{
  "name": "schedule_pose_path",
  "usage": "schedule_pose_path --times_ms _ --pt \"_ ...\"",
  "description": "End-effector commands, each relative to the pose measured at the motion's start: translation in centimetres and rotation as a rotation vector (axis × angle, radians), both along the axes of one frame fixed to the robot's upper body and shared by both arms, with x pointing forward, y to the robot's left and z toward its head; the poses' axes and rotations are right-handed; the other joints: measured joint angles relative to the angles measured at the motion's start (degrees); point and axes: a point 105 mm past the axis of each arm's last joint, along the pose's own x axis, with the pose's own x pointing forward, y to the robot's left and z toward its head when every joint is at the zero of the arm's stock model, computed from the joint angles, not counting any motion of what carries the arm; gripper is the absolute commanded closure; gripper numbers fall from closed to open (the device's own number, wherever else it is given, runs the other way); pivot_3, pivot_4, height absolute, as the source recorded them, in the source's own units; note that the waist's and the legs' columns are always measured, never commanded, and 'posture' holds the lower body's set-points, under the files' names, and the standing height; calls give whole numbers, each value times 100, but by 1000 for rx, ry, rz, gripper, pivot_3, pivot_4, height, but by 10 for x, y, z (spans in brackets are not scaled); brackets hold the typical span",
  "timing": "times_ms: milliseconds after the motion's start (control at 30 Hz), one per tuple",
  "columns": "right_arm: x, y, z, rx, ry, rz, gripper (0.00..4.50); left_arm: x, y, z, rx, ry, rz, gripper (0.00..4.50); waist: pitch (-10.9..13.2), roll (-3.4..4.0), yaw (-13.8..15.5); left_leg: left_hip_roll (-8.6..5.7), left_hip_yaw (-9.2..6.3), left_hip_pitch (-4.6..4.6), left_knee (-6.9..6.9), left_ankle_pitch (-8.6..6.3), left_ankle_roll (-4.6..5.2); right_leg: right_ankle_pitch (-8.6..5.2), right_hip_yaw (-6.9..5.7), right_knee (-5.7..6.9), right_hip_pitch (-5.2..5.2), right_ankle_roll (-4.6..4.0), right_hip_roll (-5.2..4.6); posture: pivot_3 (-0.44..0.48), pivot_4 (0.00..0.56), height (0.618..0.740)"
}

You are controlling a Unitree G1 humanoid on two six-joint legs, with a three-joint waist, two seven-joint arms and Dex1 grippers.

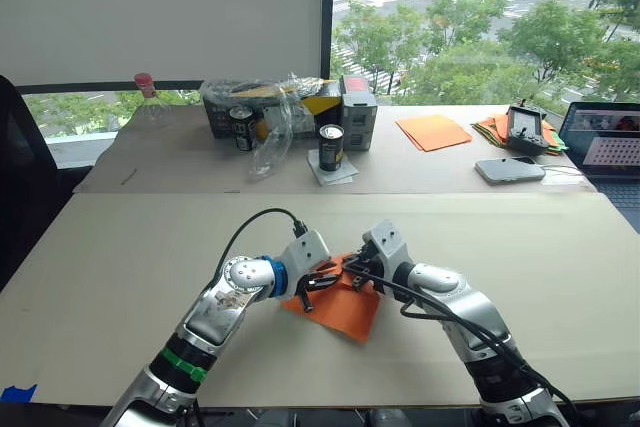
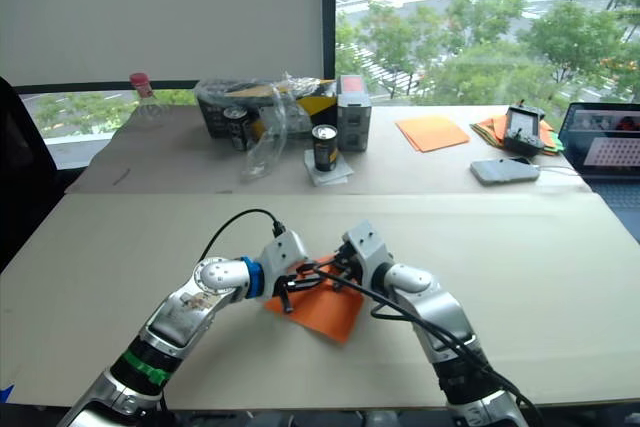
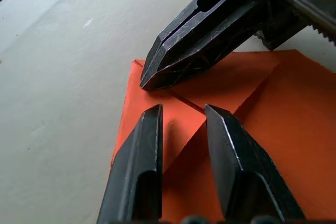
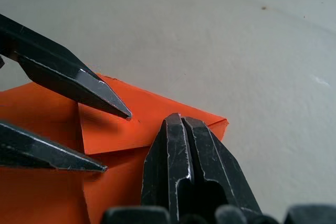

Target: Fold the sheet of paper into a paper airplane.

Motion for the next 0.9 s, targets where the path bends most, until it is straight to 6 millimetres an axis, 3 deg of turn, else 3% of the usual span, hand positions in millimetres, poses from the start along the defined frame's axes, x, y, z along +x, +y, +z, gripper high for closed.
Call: schedule_pose_path --times_ms 33,133,200,300,667,900 --pt "-1 0 -5 -12 14 3 4500 3 5 25 -108 4 18 1754 0 0 0 0 0 6 -1 0 0 0 0 0 5 0 0 0 150 670" --pt "-2 -1 -9 -15 25 5 4500 8 14 41 -237 71 54 705 0 0 2 1 -1 13 -2 0 0 0 -1 0 10 0 0 0 150 670" --pt "-4 0 -11 -17 31 11 4500 22 31 59 -326 47 118 45 0 0 4 1 -1 15 -1 0 0 0 -2 0 12 1 1 0 150 670" --pt "-5 2 -11 -12 38 19 4500 39 51 76 -419 35 217 715 0 0 3 2 -1 16 0 0 -1 0 -2 0 13 0 1 0 150 670" --pt "-6 3 -11 -26 32 37 4500 31 22 26 -281 107 160 4468 0 -1 -5 2 0 18 -3 0 -1 0 1 0 14 0 1 0 150 670" --pt "-9 4 -7 -23 24 38 4500 14 26 -7 -177 176 133 4468 0 0 10 1 0 17 -6 0 -1 0 2 -2 12 0 1 0 150 670"
